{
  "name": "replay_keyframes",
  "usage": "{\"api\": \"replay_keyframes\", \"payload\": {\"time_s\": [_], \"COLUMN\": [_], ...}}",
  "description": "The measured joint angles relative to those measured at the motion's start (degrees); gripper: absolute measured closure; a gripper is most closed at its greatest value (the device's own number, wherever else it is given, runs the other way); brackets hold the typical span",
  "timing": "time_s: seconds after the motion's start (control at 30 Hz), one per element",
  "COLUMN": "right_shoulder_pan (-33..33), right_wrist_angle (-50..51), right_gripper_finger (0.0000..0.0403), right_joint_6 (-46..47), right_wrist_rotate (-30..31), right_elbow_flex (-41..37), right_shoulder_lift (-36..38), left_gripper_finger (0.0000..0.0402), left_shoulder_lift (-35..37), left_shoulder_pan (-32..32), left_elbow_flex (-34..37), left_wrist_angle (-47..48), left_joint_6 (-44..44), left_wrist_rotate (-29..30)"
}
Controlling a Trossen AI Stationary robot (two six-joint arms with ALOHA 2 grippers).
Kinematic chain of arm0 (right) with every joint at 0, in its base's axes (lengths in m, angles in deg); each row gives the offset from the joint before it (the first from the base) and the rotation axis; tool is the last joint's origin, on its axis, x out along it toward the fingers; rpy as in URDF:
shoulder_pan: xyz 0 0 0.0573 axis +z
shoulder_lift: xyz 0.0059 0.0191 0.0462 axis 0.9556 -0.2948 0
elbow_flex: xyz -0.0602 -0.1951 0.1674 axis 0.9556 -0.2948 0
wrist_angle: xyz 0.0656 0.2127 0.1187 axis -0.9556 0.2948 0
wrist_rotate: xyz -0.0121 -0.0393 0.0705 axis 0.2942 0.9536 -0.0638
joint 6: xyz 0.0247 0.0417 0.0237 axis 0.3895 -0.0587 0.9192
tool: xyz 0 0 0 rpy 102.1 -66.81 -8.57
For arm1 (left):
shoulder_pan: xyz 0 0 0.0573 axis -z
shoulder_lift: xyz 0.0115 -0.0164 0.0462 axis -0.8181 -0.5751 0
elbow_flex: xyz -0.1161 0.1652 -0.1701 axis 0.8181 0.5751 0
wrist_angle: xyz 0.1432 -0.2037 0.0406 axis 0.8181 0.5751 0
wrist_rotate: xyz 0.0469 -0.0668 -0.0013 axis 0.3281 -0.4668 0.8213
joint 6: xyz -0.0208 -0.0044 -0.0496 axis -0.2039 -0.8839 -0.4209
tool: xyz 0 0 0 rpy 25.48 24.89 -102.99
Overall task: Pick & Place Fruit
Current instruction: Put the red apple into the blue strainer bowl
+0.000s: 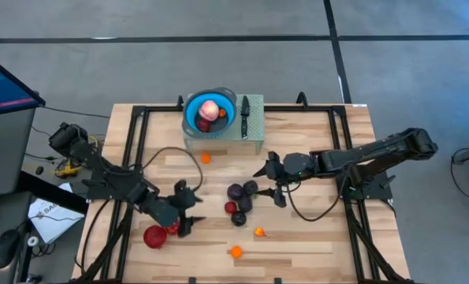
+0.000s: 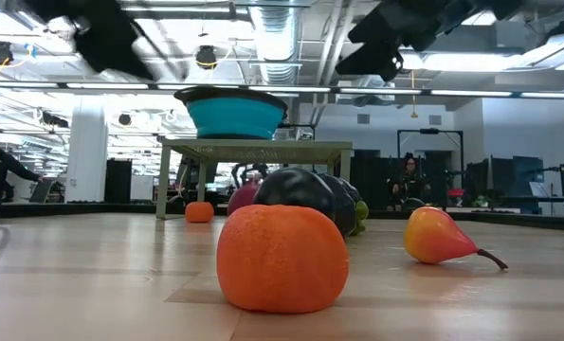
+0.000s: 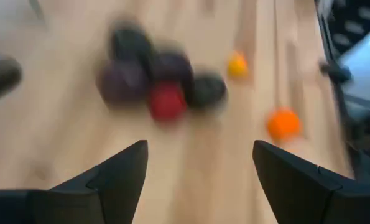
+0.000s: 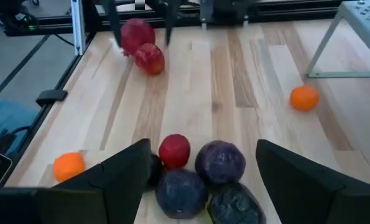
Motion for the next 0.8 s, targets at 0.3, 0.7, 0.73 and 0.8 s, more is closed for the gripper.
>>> {"api": "replay_keyframes", "payload": {"time_s": [0.3, 0.7, 0.73, 0.8], "right_shoulder_pan": [-0.6, -0.7, -0.7, -0.7], "right_wrist_angle": [-8.2, -11.0, -11.0, -10.9], "right_gripper_finger": [0.0117, 0.0117, 0.0117, 0.0117], "right_joint_6": [-0.6, 1.8, 1.8, 1.7], "right_wrist_rotate": [0.0, -0.4, -0.4, -0.4], "right_elbow_flex": [0.1, 0.0, 0.0, 0.0], "right_shoulder_lift": [-7.0, -13.2, -13.0, -12.6], "left_gripper_finger": [0.0117, 0.0117, 0.0117, 0.0117], "left_shoulder_lift": [-3.0, -4.5, -4.4, -4.4], "left_shoulder_pan": [3.5, 5.2, 5.2, 5.2], "left_elbow_flex": [0.0, 2.2, 2.8, 3.9], "left_wrist_angle": [19.8, 19.9, 20.0, 19.3], "left_joint_6": [-25.0, -29.1, -29.9, -31.4], "left_wrist_rotate": [-18.6, -22.6, -23.4, -24.0]}}
